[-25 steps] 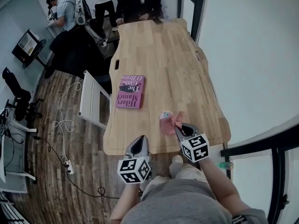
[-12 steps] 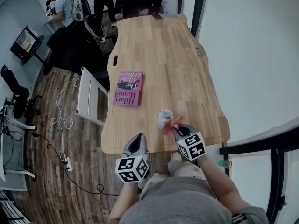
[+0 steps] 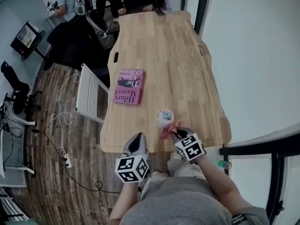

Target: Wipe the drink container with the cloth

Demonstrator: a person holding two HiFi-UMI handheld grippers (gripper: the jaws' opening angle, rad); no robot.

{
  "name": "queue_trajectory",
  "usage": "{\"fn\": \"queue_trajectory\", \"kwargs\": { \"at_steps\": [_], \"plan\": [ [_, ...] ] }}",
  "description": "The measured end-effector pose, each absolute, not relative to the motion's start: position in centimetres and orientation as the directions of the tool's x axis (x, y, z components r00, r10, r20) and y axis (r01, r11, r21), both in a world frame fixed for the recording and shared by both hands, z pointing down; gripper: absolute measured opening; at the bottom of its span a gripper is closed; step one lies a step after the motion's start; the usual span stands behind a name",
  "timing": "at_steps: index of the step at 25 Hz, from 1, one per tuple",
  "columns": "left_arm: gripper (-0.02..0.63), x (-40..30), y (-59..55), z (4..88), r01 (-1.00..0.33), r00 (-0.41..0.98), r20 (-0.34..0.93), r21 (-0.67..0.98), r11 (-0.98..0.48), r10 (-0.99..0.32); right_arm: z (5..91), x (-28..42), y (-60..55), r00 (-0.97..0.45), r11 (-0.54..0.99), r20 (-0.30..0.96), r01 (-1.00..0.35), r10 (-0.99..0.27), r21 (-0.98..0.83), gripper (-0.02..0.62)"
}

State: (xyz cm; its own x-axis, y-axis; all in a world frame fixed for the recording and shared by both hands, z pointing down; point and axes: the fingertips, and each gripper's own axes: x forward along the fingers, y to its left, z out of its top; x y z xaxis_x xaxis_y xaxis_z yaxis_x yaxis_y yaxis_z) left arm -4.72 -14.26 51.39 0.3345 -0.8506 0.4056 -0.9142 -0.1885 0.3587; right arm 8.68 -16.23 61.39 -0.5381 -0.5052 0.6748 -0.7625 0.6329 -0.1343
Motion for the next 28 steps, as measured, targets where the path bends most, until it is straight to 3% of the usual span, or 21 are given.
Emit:
{"fn": "queue_trajectory", "kwargs": {
  "at_steps": [28],
  "plan": [
    [0.002, -4.7, -14.1, 52.2, -0.924, 0.301, 0.439, 0.352, -0.147, -0.846, 70.2, 9.0, -16.2, -0.446, 0.606, 0.813, -0.781, -0.374, -0.15, 0.029]
  ]
}}
